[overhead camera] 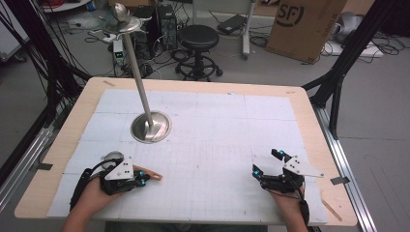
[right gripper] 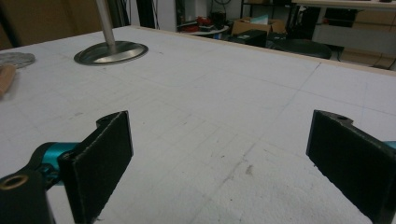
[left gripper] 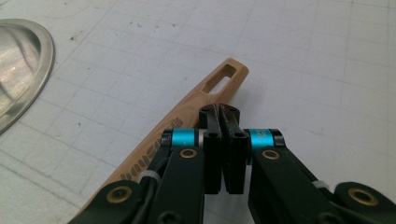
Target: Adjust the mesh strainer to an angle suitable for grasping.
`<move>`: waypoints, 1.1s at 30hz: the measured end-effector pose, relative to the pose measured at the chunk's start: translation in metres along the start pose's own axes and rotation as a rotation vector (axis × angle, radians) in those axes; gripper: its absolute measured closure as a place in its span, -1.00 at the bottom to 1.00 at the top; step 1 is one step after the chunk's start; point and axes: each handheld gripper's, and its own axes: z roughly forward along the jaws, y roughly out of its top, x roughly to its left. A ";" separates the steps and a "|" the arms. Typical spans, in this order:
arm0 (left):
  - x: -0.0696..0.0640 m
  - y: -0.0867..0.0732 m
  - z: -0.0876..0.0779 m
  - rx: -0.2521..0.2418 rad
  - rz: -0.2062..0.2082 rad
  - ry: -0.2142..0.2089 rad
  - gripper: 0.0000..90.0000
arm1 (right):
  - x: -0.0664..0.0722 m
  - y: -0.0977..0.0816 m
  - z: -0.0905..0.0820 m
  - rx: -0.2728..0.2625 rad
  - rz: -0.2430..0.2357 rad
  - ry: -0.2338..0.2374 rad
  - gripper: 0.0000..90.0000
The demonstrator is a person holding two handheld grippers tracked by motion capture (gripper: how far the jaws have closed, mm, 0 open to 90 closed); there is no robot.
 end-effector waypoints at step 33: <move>0.005 0.011 0.001 -0.056 -0.081 0.046 0.76 | 0.000 0.000 0.000 0.004 -0.002 -0.002 -0.87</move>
